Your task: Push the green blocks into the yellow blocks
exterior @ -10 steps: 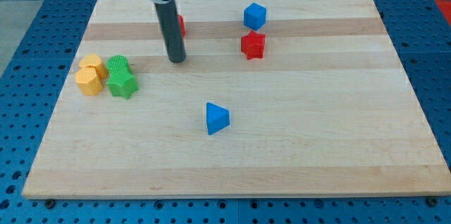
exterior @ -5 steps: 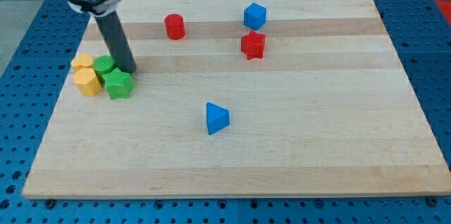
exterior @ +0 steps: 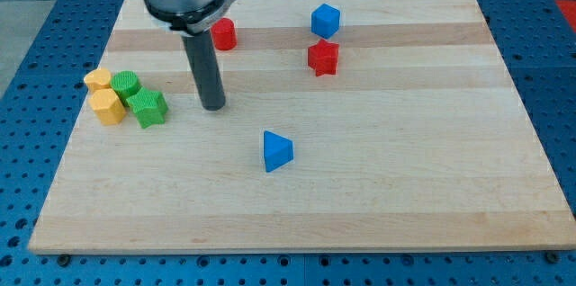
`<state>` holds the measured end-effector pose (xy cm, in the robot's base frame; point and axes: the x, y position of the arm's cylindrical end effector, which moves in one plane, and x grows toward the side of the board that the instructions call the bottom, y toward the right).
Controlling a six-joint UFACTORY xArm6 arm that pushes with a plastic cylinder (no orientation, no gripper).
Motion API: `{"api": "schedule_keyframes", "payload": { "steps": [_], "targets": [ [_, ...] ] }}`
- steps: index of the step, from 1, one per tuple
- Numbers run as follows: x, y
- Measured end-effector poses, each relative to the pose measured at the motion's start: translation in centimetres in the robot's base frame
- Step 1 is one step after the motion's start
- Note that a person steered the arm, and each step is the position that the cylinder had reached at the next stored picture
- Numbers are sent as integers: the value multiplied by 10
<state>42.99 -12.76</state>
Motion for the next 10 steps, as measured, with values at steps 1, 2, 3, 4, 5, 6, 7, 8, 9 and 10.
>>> {"api": "schedule_keyframes", "payload": {
  "steps": [1,2,3,4,5,6,7,8,9,10],
  "targets": [
    [0,-25],
    [0,-51],
    [0,-71],
    [0,-76],
    [0,-77],
    [0,-55],
    [0,2],
    [-2,58],
    [-2,105],
    [-2,141]
  ]
}}
